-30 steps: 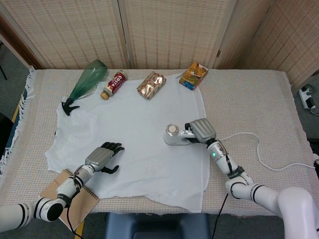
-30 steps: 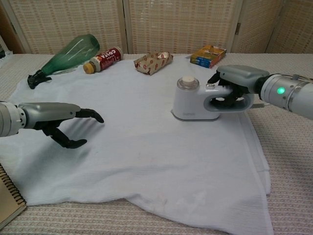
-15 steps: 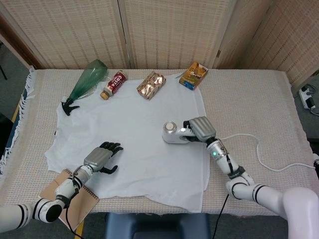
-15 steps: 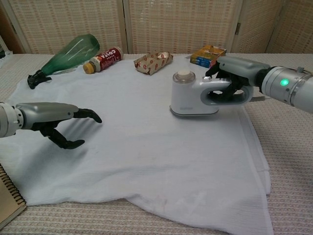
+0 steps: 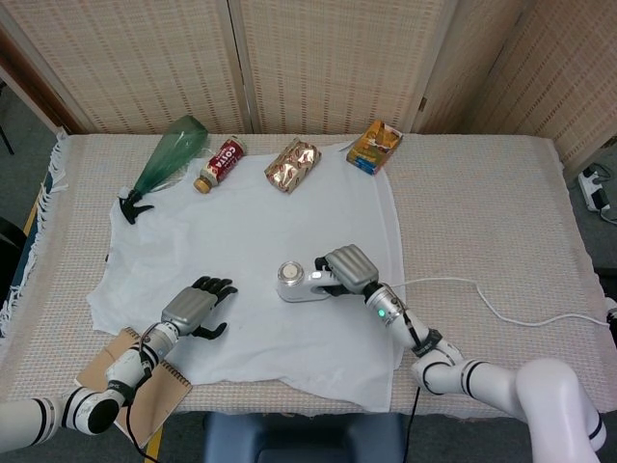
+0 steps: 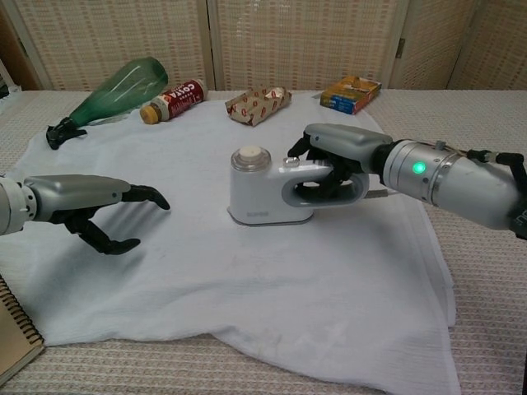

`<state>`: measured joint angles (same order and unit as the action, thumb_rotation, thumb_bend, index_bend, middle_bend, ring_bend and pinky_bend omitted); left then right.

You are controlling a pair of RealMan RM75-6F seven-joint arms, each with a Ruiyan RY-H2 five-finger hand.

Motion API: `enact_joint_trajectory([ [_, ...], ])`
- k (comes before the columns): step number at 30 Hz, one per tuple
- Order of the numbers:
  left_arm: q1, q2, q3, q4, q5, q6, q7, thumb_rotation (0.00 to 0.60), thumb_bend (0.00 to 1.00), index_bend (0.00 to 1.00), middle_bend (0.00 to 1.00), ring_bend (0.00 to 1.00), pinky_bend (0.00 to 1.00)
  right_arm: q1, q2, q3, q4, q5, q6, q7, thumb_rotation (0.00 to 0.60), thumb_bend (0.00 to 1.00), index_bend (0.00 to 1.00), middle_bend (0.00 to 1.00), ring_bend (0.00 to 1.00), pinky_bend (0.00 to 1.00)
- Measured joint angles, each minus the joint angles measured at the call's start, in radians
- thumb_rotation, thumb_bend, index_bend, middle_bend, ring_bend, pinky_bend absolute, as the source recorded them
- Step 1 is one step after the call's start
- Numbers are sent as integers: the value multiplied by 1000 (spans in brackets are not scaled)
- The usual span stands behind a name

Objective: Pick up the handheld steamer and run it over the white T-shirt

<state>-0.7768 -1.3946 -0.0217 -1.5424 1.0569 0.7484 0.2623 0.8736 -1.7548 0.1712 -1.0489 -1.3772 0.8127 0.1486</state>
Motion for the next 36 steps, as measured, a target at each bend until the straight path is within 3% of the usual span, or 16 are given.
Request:
enact_joint_trajectory([
  [9, -1, -1, -3, 3, -2, 5, 0, 410, 495, 151, 71, 0, 0, -40, 119, -75, -154, -67, 30, 7, 600, 662, 866, 896, 869, 1000],
  [16, -2, -4, -5, 0, -3, 11, 6, 411, 491, 152, 72, 0, 0, -97, 211, -164, -269, -144, 80, 26, 600, 664, 866, 896, 869, 1000],
  [26, -5, -1, -3, -17, -10, 20, 23, 407, 491, 153, 72, 0, 0, -183, 313, -276, -363, -254, 193, 63, 600, 663, 866, 898, 869, 1000],
  [30, -6, 4, -4, -26, -10, 26, 31, 411, 491, 153, 72, 0, 0, -202, 345, -275, -381, -268, 242, 77, 600, 663, 865, 898, 869, 1000],
  [36, -2, 11, -8, -40, -10, 42, 33, 408, 491, 155, 71, 0, 0, -168, 315, -190, -323, -227, 219, 91, 600, 665, 864, 898, 869, 1000],
])
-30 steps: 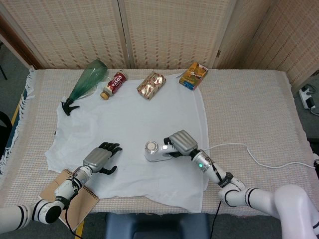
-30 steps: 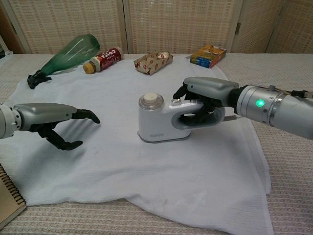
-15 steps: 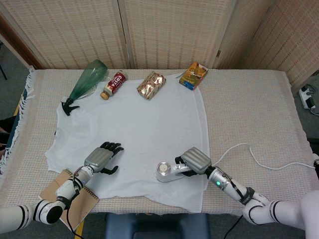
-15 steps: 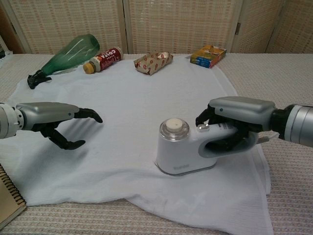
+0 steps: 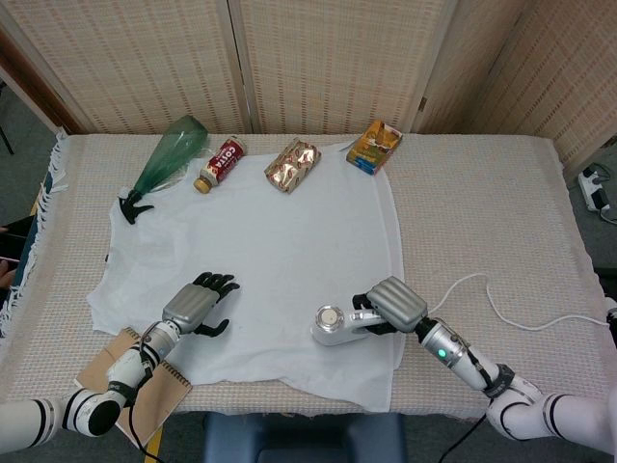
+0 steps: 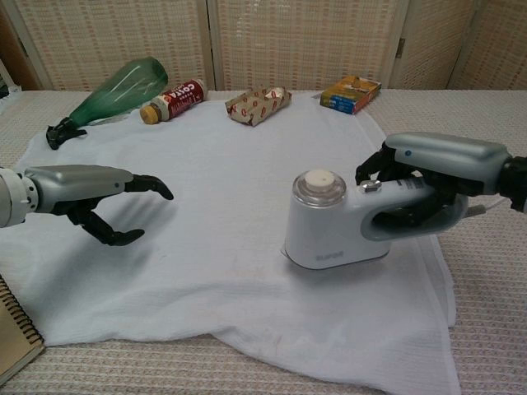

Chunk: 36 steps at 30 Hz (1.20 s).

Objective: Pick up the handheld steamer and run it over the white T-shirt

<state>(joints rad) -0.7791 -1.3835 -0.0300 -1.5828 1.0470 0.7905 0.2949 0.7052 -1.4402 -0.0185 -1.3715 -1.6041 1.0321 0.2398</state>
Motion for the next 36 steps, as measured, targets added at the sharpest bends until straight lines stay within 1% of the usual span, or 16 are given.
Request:
enact_joint_trajectory([
  [4, 1, -1, 0, -3, -3, 4, 4, 409, 491, 155, 72, 0, 0, 45, -70, 56, 103, 34, -41, 3, 600, 668, 864, 897, 869, 1000],
  [10, 2, -4, -1, -1, -6, 8, 5, 410, 491, 155, 72, 0, 0, 108, -204, 109, 300, 56, -75, 4, 600, 668, 864, 898, 869, 1000],
  [14, 3, -4, -1, 1, -5, 7, 1, 410, 490, 155, 71, 0, 0, 135, -284, 117, 418, 50, -75, 30, 600, 668, 865, 898, 869, 1000],
  [17, 4, -3, -1, 4, -4, 5, -2, 409, 490, 154, 72, 0, 0, 140, -312, 103, 465, 34, -66, 75, 600, 671, 864, 898, 869, 1000],
  [20, 4, -3, 0, 8, -5, 2, -7, 414, 490, 155, 71, 0, 0, 128, -311, 73, 469, 12, -40, 118, 600, 671, 864, 897, 869, 1000],
  [23, 4, -5, -1, 12, -4, 3, -7, 412, 491, 155, 72, 0, 0, 109, -286, 48, 439, -1, -22, 146, 600, 671, 864, 898, 869, 1000],
  [28, 6, -17, 0, 21, -5, 19, 14, 404, 491, 155, 72, 0, 0, 71, -221, 0, 362, -31, 16, 151, 600, 673, 865, 898, 869, 1000],
  [32, 6, -17, 1, 15, -7, 15, 10, 412, 490, 155, 72, 0, 0, 40, -172, -39, 298, -62, 56, 153, 600, 673, 864, 899, 869, 1000],
  [36, 10, -20, 4, 15, -4, 36, 35, 416, 491, 155, 71, 0, 0, 5, -125, -88, 251, -104, 104, 136, 600, 673, 865, 899, 869, 1000],
])
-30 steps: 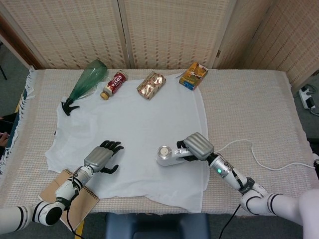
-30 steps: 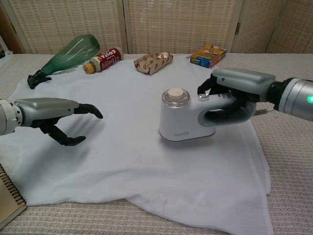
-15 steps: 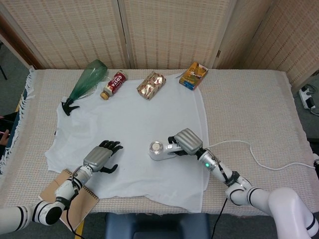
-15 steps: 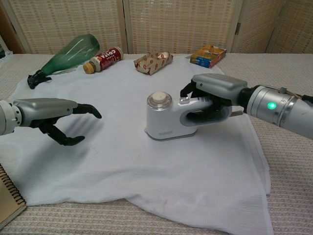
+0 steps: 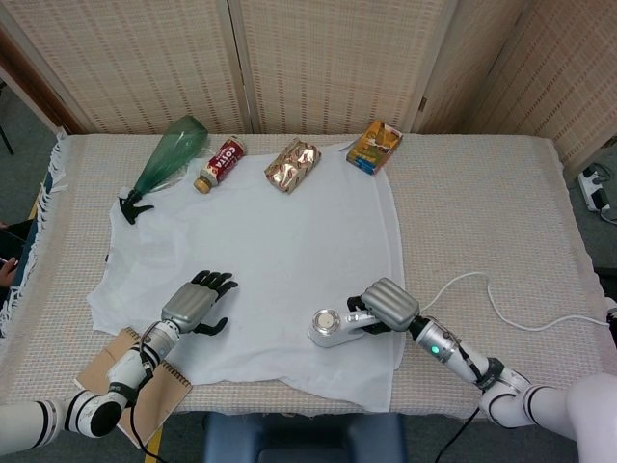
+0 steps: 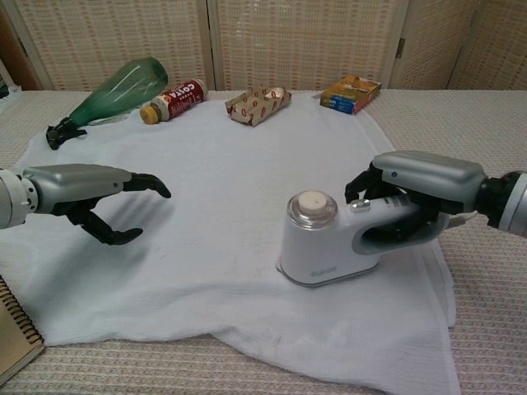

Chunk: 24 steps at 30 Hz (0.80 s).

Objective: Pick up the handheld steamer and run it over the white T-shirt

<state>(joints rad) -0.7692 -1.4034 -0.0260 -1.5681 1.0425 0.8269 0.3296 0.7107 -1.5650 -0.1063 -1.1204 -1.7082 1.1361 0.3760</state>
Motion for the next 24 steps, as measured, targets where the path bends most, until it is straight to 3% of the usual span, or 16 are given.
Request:
enact_joint_trajectory([
  [7, 3, 1, -2, -12, -7, 7, 11, 413, 489, 155, 72, 0, 0, -80, 60, -95, -53, -58, 61, -21, 600, 674, 864, 901, 870, 1000],
  [12, 2, 3, -3, -20, -4, 6, 13, 411, 490, 155, 72, 0, 0, -118, 86, -111, -64, -74, 122, -18, 600, 674, 865, 901, 870, 1000],
  [18, 5, 5, -7, -27, -1, 13, 8, 414, 490, 156, 71, 0, 0, -102, 77, -17, -41, -24, 123, -5, 600, 672, 864, 901, 870, 1000],
  [24, 8, 7, -6, -22, -8, 12, 8, 408, 490, 155, 71, 0, 0, -28, -10, 113, 82, 64, 33, 5, 600, 672, 864, 901, 870, 1000],
])
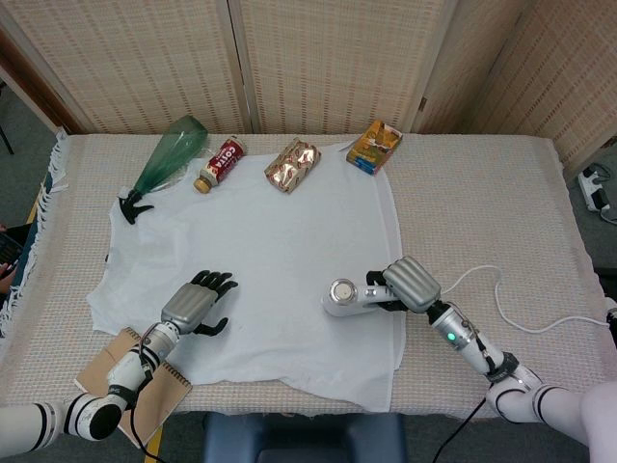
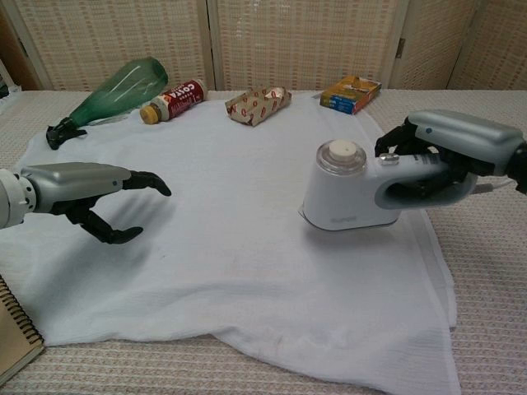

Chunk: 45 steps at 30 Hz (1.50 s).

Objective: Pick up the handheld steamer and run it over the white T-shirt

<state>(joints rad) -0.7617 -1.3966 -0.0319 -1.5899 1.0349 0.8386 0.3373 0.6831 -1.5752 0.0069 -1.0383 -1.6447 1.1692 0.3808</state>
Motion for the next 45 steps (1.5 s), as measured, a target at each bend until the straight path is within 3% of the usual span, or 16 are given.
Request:
enact_joint_trajectory([
  [7, 4, 5, 0, 0, -5, 2, -1, 409, 489, 155, 70, 0, 0, 89, -150, 62, 225, 64, -117, 23, 600, 674, 865, 901, 870, 1000],
  [13, 6, 4, 3, 9, -8, -4, -4, 409, 488, 155, 70, 0, 0, 111, -200, 42, 315, 56, -142, 62, 600, 675, 865, 901, 870, 1000],
  [40, 0, -12, -2, 14, 12, -24, -29, 411, 487, 156, 67, 0, 0, -97, -2, -156, 41, -70, 82, 117, 600, 675, 865, 904, 873, 1000],
  [45, -1, -11, -3, 15, 13, -25, -28, 411, 487, 155, 67, 0, 0, -119, 22, -159, 0, -94, 152, 124, 600, 674, 865, 905, 876, 1000],
])
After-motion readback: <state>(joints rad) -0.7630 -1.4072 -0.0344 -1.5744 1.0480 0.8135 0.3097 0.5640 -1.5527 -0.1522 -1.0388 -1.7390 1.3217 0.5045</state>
